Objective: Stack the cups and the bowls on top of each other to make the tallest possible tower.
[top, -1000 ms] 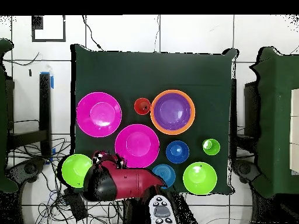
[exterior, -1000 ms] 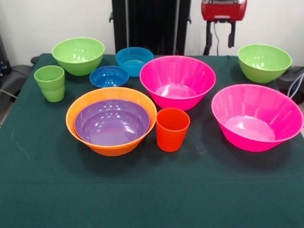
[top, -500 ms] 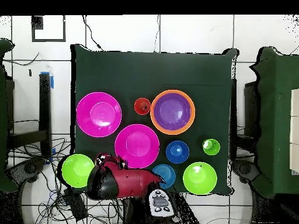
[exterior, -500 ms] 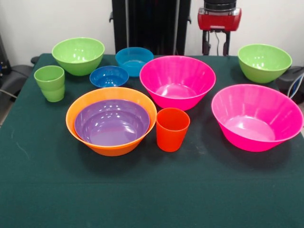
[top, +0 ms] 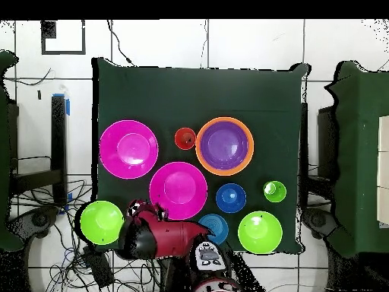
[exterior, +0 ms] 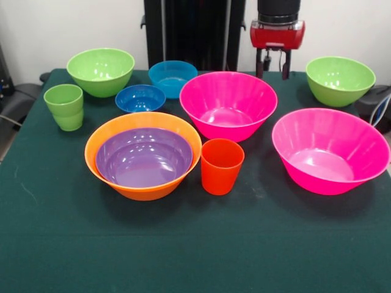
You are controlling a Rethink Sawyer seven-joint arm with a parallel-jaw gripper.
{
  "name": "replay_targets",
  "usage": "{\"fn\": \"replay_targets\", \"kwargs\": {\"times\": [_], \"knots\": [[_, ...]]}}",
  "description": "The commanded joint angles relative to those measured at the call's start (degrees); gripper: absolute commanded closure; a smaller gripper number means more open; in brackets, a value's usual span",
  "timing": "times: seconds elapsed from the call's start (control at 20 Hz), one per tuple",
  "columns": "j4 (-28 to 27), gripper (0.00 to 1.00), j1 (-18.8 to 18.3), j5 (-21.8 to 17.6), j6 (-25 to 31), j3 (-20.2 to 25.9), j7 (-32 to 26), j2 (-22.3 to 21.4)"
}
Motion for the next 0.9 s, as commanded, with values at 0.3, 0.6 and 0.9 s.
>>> {"fn": "replay_targets", "kwargs": {"times": [0.3,0.6,0.9], "knots": [[-6.23,0.0,2.74,-2.4,-9.13,-1.64,5.72,8.44],[-7.24,0.0,2.33,-3.3,-12.33,-1.46,6.03,11.61],[-8.15,0.0,1.79,-4.12,-14.43,-0.8,6.5,14.39]]}}
